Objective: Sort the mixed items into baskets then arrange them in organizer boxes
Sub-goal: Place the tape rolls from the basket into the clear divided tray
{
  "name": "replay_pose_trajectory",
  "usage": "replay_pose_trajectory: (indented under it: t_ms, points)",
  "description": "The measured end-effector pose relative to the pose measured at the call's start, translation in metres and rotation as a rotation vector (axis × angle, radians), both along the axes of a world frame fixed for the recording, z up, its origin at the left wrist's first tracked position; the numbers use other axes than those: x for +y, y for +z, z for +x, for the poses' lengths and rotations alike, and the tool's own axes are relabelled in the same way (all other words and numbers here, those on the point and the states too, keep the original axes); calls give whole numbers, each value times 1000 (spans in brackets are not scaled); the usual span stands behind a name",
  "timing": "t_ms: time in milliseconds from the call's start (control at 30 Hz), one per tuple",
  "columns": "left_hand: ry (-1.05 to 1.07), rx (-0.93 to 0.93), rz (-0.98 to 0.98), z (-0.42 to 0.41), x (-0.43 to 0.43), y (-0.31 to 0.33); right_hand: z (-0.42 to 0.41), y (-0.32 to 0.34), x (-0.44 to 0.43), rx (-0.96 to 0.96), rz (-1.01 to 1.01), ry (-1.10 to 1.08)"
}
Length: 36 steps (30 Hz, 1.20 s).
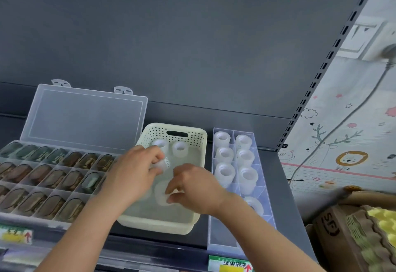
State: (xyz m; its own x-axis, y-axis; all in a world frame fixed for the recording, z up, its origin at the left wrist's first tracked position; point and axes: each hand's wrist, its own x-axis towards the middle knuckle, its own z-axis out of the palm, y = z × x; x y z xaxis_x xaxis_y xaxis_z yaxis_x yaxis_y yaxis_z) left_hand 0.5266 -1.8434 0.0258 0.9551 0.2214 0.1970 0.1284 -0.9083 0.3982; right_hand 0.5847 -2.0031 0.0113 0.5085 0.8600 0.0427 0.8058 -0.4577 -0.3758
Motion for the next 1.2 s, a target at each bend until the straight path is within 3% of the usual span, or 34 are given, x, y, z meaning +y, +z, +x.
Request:
replay_pose_trajectory:
  t_ms: [167, 333, 700, 1200]
  points:
    - [-61, -190, -149, 15, -23, 10, 12, 18, -47, 14, 211, -222]
    - [-172, -198, -243, 29, -55, 10, 21, 25, -96, -12, 249, -435]
    - [-422, 86, -96, 37, -109, -15, 11, 15, -151, 47, -48, -537]
    - [-498, 180, -67, 32, -109, -25, 12, 3, -146, 113, -262, -551]
